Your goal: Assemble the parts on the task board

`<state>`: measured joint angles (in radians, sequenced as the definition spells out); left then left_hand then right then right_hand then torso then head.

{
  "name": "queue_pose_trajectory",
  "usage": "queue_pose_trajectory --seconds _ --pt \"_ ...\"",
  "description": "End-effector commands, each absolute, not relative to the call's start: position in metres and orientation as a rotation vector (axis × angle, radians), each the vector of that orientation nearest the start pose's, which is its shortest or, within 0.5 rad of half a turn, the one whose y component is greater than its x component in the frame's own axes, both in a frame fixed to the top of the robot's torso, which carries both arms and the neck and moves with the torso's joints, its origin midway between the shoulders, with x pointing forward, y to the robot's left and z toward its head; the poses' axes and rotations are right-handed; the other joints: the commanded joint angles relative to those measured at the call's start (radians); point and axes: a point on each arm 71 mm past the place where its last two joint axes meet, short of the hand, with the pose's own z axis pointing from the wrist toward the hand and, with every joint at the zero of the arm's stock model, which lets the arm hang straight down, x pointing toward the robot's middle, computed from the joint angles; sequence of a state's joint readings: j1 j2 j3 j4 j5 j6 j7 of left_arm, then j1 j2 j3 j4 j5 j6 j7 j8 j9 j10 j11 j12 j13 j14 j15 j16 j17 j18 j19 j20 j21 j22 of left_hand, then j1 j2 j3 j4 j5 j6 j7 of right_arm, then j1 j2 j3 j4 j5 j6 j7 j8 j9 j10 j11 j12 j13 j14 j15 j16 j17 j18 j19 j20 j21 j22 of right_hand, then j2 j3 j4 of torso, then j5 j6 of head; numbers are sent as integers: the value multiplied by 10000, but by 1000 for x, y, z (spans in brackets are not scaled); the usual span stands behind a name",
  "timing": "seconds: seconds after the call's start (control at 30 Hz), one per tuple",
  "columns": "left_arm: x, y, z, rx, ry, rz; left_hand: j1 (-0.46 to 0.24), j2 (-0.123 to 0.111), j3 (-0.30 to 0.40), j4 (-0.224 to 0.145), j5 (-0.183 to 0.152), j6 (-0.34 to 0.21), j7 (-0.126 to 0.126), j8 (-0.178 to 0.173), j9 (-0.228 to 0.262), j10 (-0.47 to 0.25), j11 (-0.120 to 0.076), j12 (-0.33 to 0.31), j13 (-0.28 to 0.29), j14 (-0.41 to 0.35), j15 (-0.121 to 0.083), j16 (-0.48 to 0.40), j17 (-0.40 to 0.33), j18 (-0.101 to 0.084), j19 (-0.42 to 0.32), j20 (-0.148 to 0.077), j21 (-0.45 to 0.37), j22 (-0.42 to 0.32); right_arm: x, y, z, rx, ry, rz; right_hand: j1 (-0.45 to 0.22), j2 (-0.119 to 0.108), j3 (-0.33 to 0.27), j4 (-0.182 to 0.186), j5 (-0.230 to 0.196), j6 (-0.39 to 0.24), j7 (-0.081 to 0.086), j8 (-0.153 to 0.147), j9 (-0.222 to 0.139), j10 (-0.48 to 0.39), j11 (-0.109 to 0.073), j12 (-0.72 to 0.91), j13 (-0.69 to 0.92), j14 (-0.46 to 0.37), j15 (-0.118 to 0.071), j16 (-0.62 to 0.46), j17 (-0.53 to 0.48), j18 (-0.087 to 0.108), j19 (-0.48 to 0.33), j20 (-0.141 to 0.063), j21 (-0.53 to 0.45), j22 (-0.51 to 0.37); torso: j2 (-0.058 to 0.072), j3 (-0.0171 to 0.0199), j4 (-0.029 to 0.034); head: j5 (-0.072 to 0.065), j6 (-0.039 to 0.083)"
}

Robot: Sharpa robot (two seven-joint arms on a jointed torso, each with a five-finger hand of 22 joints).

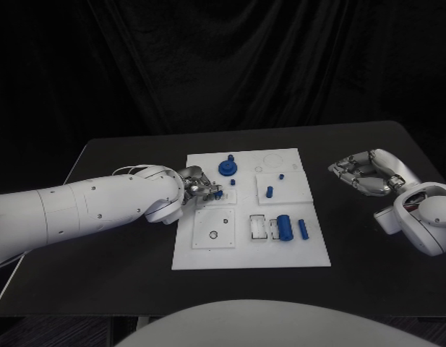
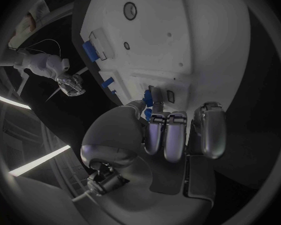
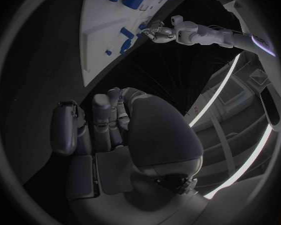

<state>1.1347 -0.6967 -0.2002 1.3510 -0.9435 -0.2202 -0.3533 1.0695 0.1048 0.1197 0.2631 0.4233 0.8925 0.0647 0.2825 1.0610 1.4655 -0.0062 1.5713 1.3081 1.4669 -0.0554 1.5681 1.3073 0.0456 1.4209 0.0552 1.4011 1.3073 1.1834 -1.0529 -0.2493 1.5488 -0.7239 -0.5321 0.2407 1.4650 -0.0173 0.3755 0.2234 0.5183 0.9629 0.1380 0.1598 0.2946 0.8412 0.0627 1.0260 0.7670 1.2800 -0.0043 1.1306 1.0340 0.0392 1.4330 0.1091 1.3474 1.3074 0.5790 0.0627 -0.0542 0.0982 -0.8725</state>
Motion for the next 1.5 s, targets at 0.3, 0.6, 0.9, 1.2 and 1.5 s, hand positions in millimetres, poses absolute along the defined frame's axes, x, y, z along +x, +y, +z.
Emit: queue_pose_trajectory --seconds 0.3,0.6,0.9,1.2,1.5 --pt "461 196 -318 -4125 22489 -5285 1021 -404 871 -692 162 237 -101 -134 -186 1053 -97 -5 2627 1039 -102 27 2635 147 -18 -71 -31 854 438 -309 -248 5373 16629 8532 104 18 67 -4 31 -53 -1 10 11 -35 7 -14 4 -41 32 -35 -14 189 -56 -19 -44 1864 -1 -1 13 9 -1" --pt "461 197 -316 -4148 22279 -5444 1240 -668 1530 -987 444 449 -156 -86 -151 1053 -147 -5 2627 1039 -142 27 2635 141 -1 -110 -38 904 438 -309 -248 5377 16638 8525 106 14 74 -13 33 -61 1 8 11 -56 9 -28 -22 -49 33 -47 -29 193 -65 -18 -60 1859 2 -1 8 22 -1" --pt "460 199 -313 -4217 21808 -5764 1239 -835 1908 -1119 503 759 -225 1 -122 1053 -209 -5 2627 1039 -191 27 2635 140 -2 -151 -51 930 438 -310 -248 5390 16649 8512 106 14 74 -13 33 -61 1 8 11 -56 9 -28 -22 -49 33 -47 -29 193 -65 -18 -60 1859 7 2 5 30 -1" --pt "459 204 -311 -4342 21432 -5884 1208 -918 2093 -1159 575 919 -261 43 -107 1053 -240 -5 2627 1039 -216 27 2635 138 -1 -175 -55 948 438 -311 -249 5409 16670 8485 109 10 87 -27 36 -73 5 5 11 -86 12 -47 -54 -59 35 -58 -42 198 -77 -17 -81 1852 6 1 5 41 -1" --pt "458 210 -309 -4503 21101 -5878 1158 -983 2151 -1148 581 929 -259 29 -110 1053 -244 -5 2627 1039 -225 27 2635 135 4 -185 -53 960 437 -312 -248 5403 16646 8486 111 6 94 -36 37 -77 7 5 12 -132 14 -79 -100 -77 36 -81 -69 204 -92 -16 -107 1844 8 -2 17 41 -1"
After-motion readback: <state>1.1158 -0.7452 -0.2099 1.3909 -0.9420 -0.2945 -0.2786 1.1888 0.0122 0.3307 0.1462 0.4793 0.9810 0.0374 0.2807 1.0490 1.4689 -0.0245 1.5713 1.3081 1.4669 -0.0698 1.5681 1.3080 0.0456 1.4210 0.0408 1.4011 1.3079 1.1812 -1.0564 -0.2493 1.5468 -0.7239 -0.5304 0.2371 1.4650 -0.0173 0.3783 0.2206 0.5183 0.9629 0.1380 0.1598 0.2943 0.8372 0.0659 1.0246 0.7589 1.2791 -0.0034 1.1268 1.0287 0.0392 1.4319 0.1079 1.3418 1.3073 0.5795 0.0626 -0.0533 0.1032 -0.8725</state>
